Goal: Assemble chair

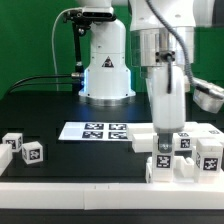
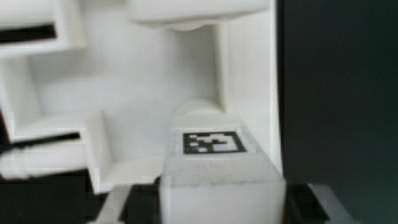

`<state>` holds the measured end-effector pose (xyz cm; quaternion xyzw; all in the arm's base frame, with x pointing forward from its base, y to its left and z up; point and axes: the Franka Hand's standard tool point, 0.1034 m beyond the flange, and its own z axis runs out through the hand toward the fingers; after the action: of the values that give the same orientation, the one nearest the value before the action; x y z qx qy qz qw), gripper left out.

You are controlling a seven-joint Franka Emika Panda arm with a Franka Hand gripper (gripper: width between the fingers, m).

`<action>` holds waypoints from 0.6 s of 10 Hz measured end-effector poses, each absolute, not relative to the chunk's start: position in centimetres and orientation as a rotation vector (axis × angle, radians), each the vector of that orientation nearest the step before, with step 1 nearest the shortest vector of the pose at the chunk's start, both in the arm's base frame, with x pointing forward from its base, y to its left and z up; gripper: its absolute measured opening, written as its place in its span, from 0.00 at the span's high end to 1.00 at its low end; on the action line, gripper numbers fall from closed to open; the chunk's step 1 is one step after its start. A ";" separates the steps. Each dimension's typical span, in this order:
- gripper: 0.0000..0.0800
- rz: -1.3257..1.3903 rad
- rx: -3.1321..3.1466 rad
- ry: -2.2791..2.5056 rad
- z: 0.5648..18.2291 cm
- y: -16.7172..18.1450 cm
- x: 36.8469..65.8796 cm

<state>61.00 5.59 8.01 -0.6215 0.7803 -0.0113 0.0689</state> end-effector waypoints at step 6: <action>0.19 -0.126 -2.664 1.490 8.1 5.8 61.0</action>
Offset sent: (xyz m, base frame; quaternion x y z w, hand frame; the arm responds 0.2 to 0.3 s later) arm -0.0013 0.0048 -0.0022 0.0099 -0.0388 -0.2756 0.9604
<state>61.01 5.78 8.09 -0.8712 0.4873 -0.0414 0.0432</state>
